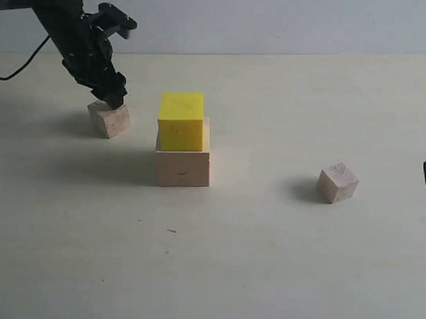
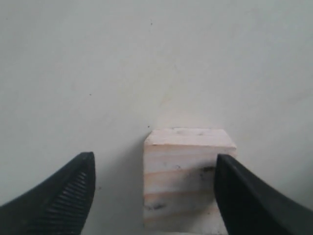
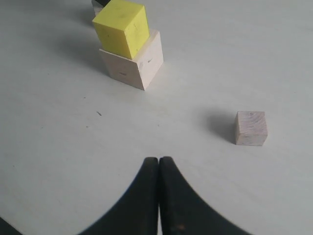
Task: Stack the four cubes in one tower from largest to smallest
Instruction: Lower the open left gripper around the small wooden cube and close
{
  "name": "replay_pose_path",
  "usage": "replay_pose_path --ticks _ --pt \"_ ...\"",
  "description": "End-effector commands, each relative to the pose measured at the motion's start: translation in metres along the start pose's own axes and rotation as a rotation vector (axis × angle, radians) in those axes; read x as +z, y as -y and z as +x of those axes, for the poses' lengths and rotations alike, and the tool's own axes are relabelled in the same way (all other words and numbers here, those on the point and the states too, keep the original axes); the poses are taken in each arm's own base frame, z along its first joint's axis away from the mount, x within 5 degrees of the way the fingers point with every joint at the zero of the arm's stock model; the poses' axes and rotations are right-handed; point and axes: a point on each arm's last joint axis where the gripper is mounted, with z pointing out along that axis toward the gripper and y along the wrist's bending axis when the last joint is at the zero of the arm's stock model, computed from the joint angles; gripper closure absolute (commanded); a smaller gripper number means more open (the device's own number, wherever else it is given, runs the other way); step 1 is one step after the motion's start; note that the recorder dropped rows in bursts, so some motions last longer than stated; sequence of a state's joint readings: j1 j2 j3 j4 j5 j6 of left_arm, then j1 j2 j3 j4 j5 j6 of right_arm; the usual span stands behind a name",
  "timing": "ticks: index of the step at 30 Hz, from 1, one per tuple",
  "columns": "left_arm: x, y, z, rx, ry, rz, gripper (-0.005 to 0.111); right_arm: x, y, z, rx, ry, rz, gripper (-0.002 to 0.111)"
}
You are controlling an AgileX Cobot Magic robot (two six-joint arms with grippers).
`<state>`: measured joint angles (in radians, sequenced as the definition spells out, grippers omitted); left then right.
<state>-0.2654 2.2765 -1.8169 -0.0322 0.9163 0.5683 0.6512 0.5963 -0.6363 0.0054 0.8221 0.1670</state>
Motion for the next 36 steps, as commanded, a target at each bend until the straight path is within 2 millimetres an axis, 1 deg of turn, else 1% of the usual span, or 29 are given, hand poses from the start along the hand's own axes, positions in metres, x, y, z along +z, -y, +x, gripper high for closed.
replay_pose_path --ticks 1,5,11,13,24,29,36 --pt "0.027 0.006 0.007 0.012 -0.06 0.034 0.039 0.0 0.0 0.0 -0.014 0.008 0.003 0.108" --pt "0.016 0.004 0.004 0.018 -0.058 0.035 0.039 0.0 0.0 0.0 -0.023 0.008 0.003 0.108" --pt "-0.023 0.003 -0.009 -0.004 0.031 0.044 0.039 0.0 0.0 0.0 -0.026 0.008 0.003 0.108" --pt "-0.031 0.004 -0.011 -0.005 0.047 0.058 0.039 0.0 0.0 0.001 -0.026 0.005 0.003 0.108" --pt "-0.033 0.009 -0.006 0.053 0.008 0.108 0.039 0.0 0.001 0.002 -0.033 -0.012 0.006 0.108" --pt "-0.033 0.011 -0.008 0.049 0.025 0.125 0.039 0.0 0.001 0.002 -0.033 -0.012 0.006 0.108" --pt "-0.02 0.01 -0.006 0.048 0.007 0.131 0.039 0.0 0.001 0.002 -0.033 -0.014 0.006 0.108"
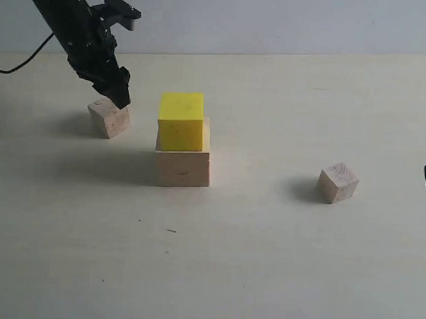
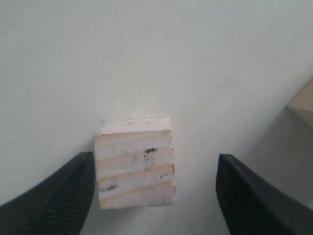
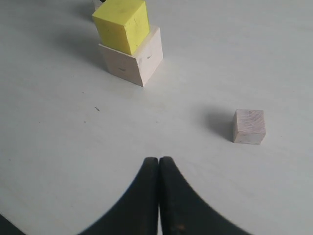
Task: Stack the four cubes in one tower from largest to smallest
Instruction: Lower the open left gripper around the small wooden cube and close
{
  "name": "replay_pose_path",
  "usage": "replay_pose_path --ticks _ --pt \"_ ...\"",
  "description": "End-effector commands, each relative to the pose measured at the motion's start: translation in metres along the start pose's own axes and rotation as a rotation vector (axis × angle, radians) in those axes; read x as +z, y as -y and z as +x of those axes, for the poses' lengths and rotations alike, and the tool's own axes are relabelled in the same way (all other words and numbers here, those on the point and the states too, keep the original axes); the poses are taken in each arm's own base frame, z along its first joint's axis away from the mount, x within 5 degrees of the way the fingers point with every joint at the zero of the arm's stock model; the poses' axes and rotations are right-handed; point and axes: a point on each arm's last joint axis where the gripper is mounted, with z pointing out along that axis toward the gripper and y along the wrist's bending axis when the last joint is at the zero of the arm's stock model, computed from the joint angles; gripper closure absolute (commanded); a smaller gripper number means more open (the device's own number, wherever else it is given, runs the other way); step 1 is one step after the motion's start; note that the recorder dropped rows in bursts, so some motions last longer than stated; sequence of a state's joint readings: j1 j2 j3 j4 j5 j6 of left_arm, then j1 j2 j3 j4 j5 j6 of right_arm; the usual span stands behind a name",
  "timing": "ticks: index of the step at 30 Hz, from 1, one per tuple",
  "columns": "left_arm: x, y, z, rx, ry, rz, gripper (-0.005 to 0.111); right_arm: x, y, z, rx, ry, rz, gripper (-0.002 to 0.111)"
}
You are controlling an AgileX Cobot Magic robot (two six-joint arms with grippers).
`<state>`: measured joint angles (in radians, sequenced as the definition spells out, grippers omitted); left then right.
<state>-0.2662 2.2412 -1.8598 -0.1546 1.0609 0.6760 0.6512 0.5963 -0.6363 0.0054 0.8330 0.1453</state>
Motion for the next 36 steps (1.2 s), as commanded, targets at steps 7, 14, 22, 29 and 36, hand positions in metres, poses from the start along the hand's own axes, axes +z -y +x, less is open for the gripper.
replay_pose_path --ticks 7,14,22,29,36 --pt "0.019 -0.006 0.004 0.007 -0.03 -0.014 0.039 0.0 0.001 0.001 -0.015 -0.003 0.004 0.108" --pt "0.029 -0.011 0.009 -0.007 -0.045 -0.009 0.039 0.0 0.001 0.001 -0.015 -0.003 0.004 0.108" --pt "0.044 -0.012 0.012 -0.011 -0.069 0.008 0.039 0.0 0.001 0.001 -0.016 -0.005 0.005 0.108" --pt "0.044 -0.012 0.012 -0.011 -0.068 0.007 0.044 0.0 0.0 0.002 -0.012 -0.006 -0.001 0.108" --pt "0.039 -0.011 0.012 -0.017 -0.067 0.006 0.097 0.0 0.0 0.002 -0.012 -0.008 -0.001 0.108"
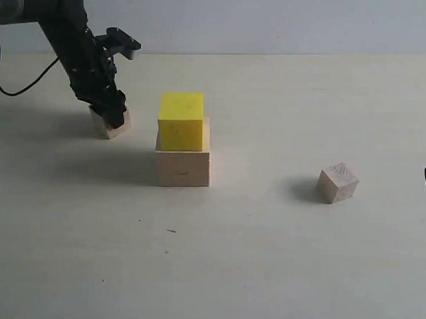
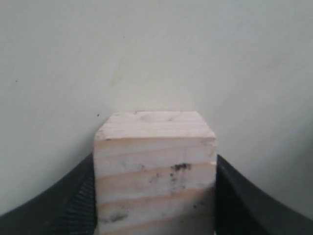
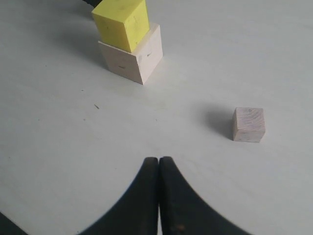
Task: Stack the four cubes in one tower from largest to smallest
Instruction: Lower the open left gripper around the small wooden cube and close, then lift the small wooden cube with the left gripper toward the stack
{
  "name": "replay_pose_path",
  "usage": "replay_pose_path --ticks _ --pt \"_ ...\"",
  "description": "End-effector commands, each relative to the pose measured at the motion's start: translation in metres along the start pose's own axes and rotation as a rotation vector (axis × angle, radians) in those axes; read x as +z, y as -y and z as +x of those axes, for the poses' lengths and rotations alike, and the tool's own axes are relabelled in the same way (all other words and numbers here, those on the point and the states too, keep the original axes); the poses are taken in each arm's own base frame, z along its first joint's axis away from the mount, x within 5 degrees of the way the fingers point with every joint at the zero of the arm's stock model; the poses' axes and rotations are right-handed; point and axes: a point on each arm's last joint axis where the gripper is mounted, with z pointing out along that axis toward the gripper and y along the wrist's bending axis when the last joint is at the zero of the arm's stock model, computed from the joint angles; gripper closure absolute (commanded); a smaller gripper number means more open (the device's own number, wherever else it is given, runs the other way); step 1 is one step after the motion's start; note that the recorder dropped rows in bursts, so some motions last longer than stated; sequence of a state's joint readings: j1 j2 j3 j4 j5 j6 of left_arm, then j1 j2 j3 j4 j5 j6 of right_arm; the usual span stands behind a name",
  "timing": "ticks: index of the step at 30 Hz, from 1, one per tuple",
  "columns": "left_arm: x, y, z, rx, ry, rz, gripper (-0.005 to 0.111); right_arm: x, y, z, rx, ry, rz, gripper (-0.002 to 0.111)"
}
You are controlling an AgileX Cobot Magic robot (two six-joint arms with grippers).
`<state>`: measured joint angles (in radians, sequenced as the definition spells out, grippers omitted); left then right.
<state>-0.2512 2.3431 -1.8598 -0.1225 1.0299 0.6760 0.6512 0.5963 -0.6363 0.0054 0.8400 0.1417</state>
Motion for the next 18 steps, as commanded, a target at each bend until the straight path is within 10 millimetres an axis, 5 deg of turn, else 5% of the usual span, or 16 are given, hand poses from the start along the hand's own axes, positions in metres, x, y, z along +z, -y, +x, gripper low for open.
replay_pose_path --ticks 1,4,9,18 --pt "-0.012 0.001 0.0 -0.005 0.005 -0.003 0.107 0.0 0.0 0.001 -0.009 -0.001 -0.002 0.108" --pt "-0.036 0.004 0.0 0.004 0.012 -0.004 0.107 0.0 0.0 0.001 -0.009 -0.001 -0.002 0.108" --pt "-0.11 0.015 0.001 0.024 0.099 -0.057 0.107 0.0 0.0 0.001 -0.009 -0.001 -0.002 0.108" --pt "-0.242 0.074 0.012 0.216 0.378 -0.075 0.107 0.0 0.0 0.004 -0.037 -0.028 -0.007 0.108"
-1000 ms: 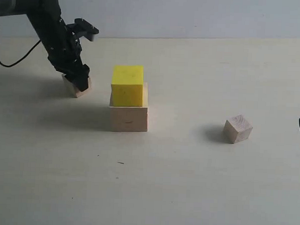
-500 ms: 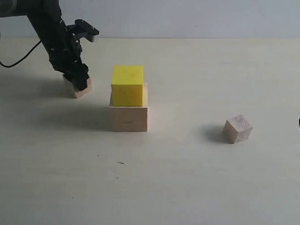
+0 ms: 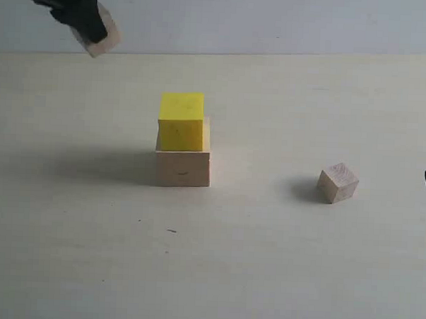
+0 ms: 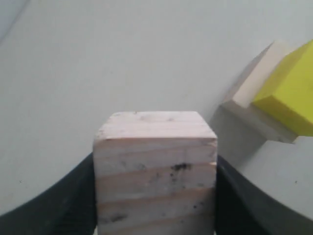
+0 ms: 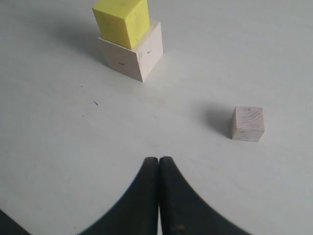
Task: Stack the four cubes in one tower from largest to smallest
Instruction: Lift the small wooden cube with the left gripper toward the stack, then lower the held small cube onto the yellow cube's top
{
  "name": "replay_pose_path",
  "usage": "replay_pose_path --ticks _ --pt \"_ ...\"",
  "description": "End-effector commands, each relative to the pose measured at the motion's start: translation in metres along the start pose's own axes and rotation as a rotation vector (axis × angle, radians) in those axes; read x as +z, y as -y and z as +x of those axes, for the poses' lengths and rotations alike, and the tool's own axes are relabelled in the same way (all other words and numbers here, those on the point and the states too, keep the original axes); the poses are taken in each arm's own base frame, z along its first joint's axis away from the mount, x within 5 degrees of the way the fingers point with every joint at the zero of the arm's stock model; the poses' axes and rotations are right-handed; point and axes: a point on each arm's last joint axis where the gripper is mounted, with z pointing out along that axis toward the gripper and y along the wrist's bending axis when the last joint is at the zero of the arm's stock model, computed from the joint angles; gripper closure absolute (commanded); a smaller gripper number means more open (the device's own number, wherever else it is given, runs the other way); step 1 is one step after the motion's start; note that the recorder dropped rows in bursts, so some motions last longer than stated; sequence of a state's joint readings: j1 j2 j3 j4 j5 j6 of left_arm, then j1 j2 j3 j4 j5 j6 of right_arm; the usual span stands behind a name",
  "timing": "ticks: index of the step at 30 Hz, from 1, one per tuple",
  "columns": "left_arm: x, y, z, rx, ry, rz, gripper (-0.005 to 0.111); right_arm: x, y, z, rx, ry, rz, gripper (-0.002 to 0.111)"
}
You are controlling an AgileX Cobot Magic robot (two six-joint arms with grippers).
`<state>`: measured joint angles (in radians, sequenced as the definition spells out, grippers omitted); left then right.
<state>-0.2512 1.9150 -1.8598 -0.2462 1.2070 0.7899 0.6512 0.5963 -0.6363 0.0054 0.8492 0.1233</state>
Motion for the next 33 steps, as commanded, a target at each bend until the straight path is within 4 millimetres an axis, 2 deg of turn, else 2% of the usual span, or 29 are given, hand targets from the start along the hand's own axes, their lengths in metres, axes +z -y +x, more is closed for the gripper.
replay_pose_path --ticks 1,4,7,10,13,15,25,33 --pt "-0.054 0.034 -0.016 0.114 0.114 -0.024 0.107 0.0 -0.001 0.003 -0.016 -0.026 -0.011 0.108" --pt "-0.075 0.06 -0.027 0.211 0.148 -0.052 0.107 0.0 -0.001 0.005 -0.009 -0.046 -0.018 0.108" --pt "-0.079 0.086 -0.037 0.281 0.165 -0.03 0.107 0.0 -0.004 0.006 -0.005 -0.051 -0.045 0.108" --pt "-0.068 0.107 -0.042 0.378 0.124 -0.013 0.107 0.0 -0.005 0.006 -0.006 -0.051 -0.052 0.108" --pt "-0.048 0.121 -0.039 0.485 0.034 -0.01 0.107 0.0 -0.005 0.006 -0.006 -0.051 -0.052 0.108" --pt "-0.034 0.126 -0.037 0.524 -0.011 0.008 0.107 0.0 -0.005 0.006 -0.006 -0.051 -0.052 0.108" --pt "0.011 0.124 -0.038 0.558 -0.078 0.097 0.107 0.0 -0.005 0.006 -0.006 -0.051 -0.052 0.108" --pt "0.033 0.123 -0.037 0.59 -0.106 0.14 0.107 0.0 -0.005 0.006 -0.006 -0.051 -0.052 0.108"
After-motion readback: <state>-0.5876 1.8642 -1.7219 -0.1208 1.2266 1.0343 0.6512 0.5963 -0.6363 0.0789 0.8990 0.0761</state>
